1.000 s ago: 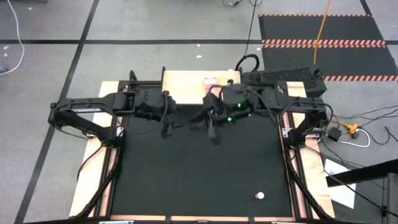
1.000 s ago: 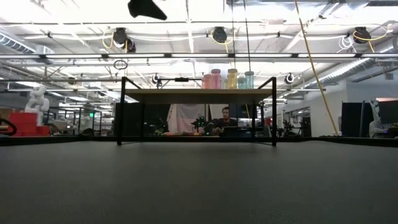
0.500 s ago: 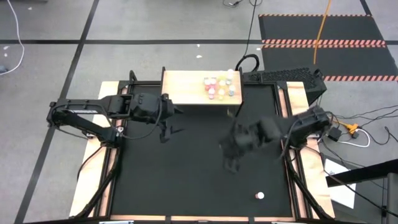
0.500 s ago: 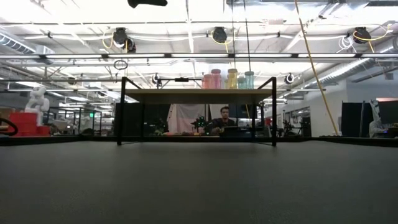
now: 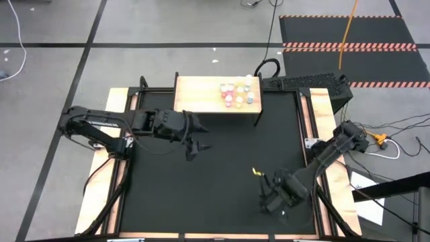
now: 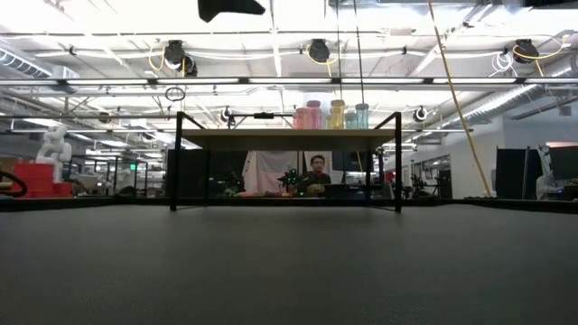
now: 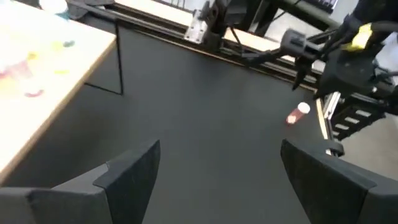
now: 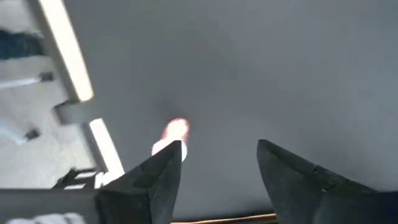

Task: Pick and place medicine bottles onto shelf by color
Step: Put the orange pill bottle on the shelf aligned with the other orange pill bottles

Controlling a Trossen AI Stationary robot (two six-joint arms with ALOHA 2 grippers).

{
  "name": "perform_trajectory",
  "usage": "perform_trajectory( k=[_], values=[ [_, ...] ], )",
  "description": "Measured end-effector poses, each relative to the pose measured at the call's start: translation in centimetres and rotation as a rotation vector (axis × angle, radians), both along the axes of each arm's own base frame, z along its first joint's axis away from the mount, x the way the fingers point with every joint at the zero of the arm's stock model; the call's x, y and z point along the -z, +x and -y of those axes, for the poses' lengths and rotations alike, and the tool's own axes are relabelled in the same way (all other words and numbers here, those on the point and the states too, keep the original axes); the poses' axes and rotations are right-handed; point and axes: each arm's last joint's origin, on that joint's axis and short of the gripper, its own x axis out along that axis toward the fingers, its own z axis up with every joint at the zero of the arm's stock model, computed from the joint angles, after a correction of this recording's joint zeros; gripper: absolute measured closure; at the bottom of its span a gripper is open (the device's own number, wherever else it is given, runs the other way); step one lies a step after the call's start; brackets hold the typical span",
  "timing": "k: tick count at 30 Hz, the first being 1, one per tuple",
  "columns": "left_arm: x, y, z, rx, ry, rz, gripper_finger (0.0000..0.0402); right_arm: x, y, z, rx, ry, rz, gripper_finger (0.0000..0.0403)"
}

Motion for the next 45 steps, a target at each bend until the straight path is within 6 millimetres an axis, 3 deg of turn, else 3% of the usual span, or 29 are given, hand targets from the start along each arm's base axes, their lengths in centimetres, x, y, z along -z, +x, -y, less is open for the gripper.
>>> perform_trajectory(
  k=[8, 14, 20, 26, 36, 45],
  values=[
    [1.2, 1.0, 1.0, -0.038, -0.019, -0.039, 0.0069, 0.7, -2.6, -3.2, -0.043, 0.012, 0.038, 0.0188],
    [0.9, 1.0, 1.0, -0.058, -0.022, -0.013, 0.0069, 0.8, -4.1, -4.6, -0.046, -0.048, 0.121, 0.0186],
    [0.9, 1.0, 1.0, -0.059, -0.02, -0.02, 0.0069, 2.4, -5.0, -5.8, -0.063, -0.003, 0.157, 0.0186],
    [1.1, 0.9, 1.0, -0.074, -0.042, -0.037, 0.0069, 5.6, -6.1, -5.7, -0.02, -0.035, 0.154, 0.0178],
    [2.0, 0.2, 1.1, -0.087, -0.046, -0.148, 0.0069, 8.4, -6.4, -5.2, 0.0, -0.01, 0.167, 0.0119],
    [2.0, 0.2, 1.1, -0.07, -0.02, -0.154, 0.0069, 9.5, -6.0, -4.4, 0.056, 0.034, 0.105, 0.014]
  ],
)
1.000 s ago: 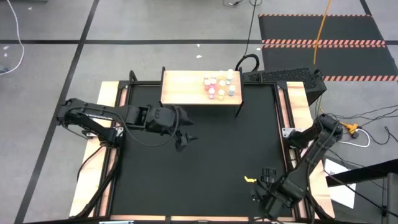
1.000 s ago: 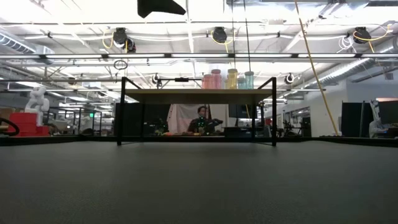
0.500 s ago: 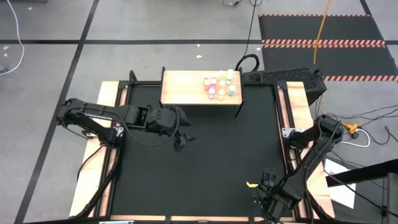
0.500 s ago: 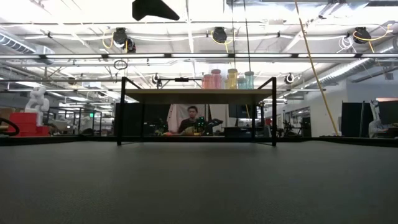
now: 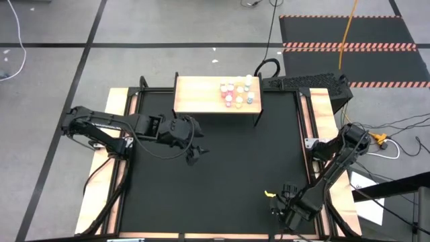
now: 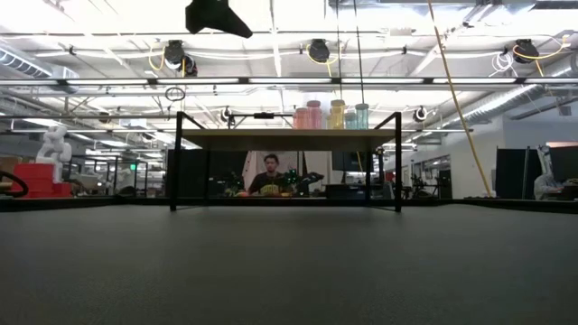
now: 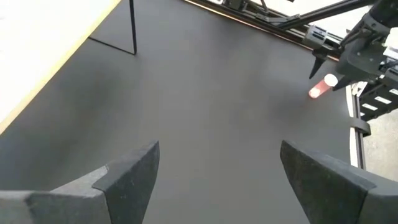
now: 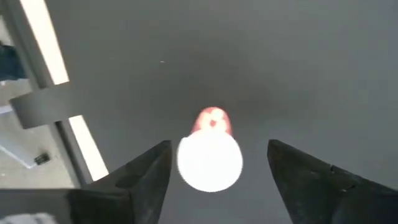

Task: Pick and place medicine bottles onto shelf by color
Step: Put the orange pill bottle on the shelf aligned with the other orange pill bottles

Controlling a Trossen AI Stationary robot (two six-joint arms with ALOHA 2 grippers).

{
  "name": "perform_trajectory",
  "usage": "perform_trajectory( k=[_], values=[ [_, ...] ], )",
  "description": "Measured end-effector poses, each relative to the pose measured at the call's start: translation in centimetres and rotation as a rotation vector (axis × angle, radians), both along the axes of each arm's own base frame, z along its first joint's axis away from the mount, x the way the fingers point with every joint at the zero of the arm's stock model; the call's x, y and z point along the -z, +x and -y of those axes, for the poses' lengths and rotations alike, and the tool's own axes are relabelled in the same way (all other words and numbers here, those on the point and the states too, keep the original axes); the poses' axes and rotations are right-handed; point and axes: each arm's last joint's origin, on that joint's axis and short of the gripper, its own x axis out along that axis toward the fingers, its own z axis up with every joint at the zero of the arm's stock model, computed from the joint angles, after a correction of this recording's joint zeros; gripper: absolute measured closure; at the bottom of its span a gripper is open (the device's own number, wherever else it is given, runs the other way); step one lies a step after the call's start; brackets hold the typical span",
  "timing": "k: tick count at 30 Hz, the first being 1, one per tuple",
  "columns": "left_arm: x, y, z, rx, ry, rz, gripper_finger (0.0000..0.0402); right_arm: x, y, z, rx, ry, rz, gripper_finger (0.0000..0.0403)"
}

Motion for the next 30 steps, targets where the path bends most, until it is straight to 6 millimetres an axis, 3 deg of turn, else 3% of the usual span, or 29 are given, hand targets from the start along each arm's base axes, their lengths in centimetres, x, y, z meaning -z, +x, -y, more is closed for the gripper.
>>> perform_trajectory(
  k=[11, 30],
  values=[
    [0.0, 0.1, -0.5, 0.027, 0.055, -0.001, 0.0069, -1.6, 0.5, 0.8, 0.035, 0.06, 0.041, 0.0239],
    [0.0, 0.1, -1.4, -0.009, 0.05, -0.001, 0.0069, -1.8, 0.5, 1.1, 0.078, 0.066, 0.004, 0.0273]
  ],
)
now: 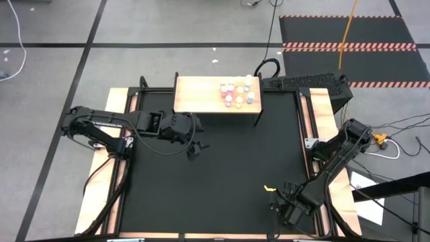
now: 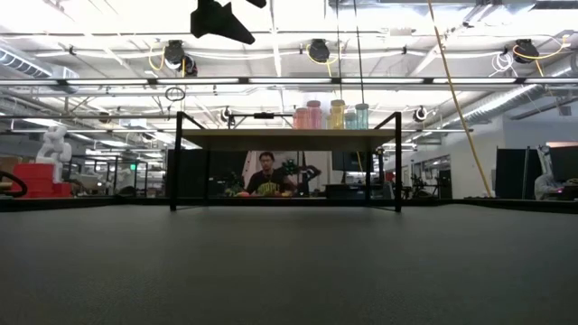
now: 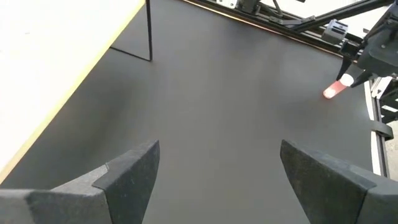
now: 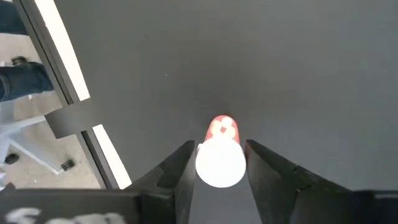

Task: Pick and place medicine bottles onto shelf by color
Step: Put the orange pill bottle on the shelf aligned with the other orange pill bottles

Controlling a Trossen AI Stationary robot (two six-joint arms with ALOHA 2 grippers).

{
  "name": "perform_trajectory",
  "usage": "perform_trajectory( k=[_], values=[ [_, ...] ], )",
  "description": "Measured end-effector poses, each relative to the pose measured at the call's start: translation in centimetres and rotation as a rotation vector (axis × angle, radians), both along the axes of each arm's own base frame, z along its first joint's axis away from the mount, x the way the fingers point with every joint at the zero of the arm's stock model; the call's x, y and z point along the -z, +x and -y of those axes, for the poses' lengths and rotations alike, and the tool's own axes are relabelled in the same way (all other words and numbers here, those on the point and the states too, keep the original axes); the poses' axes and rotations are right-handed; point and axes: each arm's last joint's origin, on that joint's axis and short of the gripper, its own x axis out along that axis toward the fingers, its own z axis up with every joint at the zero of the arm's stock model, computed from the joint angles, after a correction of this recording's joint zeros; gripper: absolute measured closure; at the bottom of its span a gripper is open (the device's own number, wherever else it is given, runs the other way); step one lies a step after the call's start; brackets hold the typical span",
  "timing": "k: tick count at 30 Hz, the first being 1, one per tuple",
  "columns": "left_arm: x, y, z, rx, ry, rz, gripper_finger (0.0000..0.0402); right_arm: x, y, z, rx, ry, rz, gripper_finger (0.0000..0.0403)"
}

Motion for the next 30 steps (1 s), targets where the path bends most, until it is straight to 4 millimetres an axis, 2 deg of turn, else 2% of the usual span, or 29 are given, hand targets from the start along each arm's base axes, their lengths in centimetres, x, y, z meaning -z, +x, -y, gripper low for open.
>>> perform_trajectory(
  k=[7, 11, 14, 18, 21, 27, 30],
  values=[
    [0.0, 0.0, 0.0, -0.005, -0.006, 0.001, 0.0069, -1.5, 0.3, 1.1, 0.022, 0.054, 0.017, 0.0283],
    [0.0, 0.0, -0.1, -0.013, -0.012, 0.002, 0.0069, -3.0, 0.7, 2.6, 0.044, 0.081, 0.047, 0.0285],
    [0.0, 0.0, -0.1, -0.021, -0.018, 0.003, 0.0069, -4.2, 1.7, 4.0, 0.037, 0.122, 0.074, 0.0285],
    [0.0, 0.0, -0.3, -0.031, -0.017, 0.003, 0.0069, -6.2, 4.2, 6.3, -0.027, 0.13, 0.089, 0.0285],
    [0.0, -0.1, -0.6, -0.044, -0.02, -0.001, 0.0069, -8.4, 6.6, 8.4, -0.085, 0.093, 0.132, 0.0285],
    [-0.2, -1.1, -1.5, -0.09, -0.003, -0.046, 0.0069, -13.6, 11.6, 13.7, -0.158, -0.053, 0.212, 0.0286],
    [-0.3, -1.8, -2.0, -0.124, 0.014, -0.068, 0.0069, -15.5, 13.9, 16.4, -0.188, -0.122, 0.223, 0.0286]
  ],
)
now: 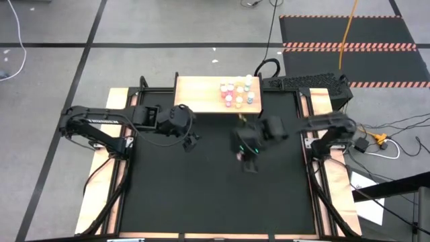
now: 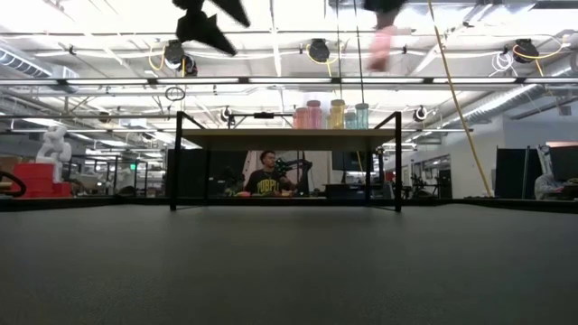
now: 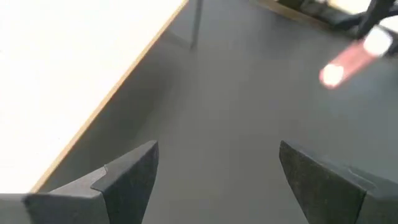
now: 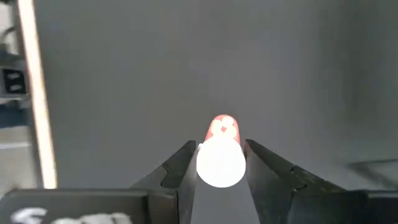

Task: Pick and place medicine bottles onto shelf by color
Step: Put the orange pill bottle on the shelf aligned with the other orange pill bottles

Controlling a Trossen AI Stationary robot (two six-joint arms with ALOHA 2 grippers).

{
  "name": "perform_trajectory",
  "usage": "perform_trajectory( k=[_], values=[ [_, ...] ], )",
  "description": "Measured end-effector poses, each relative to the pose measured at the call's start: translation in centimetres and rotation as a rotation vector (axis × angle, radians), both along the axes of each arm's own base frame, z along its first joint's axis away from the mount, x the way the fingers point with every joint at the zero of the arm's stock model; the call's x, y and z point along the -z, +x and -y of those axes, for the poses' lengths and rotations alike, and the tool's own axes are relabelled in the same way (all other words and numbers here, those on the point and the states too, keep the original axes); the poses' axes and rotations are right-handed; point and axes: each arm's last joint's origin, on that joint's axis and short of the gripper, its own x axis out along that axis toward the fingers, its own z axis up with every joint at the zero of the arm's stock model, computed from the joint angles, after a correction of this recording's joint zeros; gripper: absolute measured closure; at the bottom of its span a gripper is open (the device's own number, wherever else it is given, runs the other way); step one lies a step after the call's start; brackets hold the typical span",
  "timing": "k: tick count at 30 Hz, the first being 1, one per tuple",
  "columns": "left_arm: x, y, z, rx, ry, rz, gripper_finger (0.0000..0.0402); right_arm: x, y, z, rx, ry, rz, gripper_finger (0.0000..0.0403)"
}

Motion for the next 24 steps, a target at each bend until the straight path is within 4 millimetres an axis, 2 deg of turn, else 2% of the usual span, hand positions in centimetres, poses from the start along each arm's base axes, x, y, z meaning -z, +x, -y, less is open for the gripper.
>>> perform_trajectory(
  k=[6, 14, 19, 24],
  values=[
    [-0.1, -1.4, -1.0, -0.044, 0.01, -0.072, 0.0069, -1.3, 4.5, 5.3, -0.046, -0.074, -0.005, 0.0286],
    [-0.4, -3.5, -1.7, -0.115, 0.005, -0.138, 0.0069, -1.5, 7.7, 11.3, 0.037, -0.11, 0.098, 0.0287],
    [-0.5, -4.1, -2.2, -0.156, 0.015, -0.149, 0.0069, -1.9, 8.3, 13.7, 0.092, -0.132, 0.205, 0.0287],
    [-0.5, -4.1, -2.7, -0.176, 0.017, -0.151, 0.0069, -1.9, 7.6, 16.5, 0.156, -0.199, 0.181, 0.0287]
  ],
)
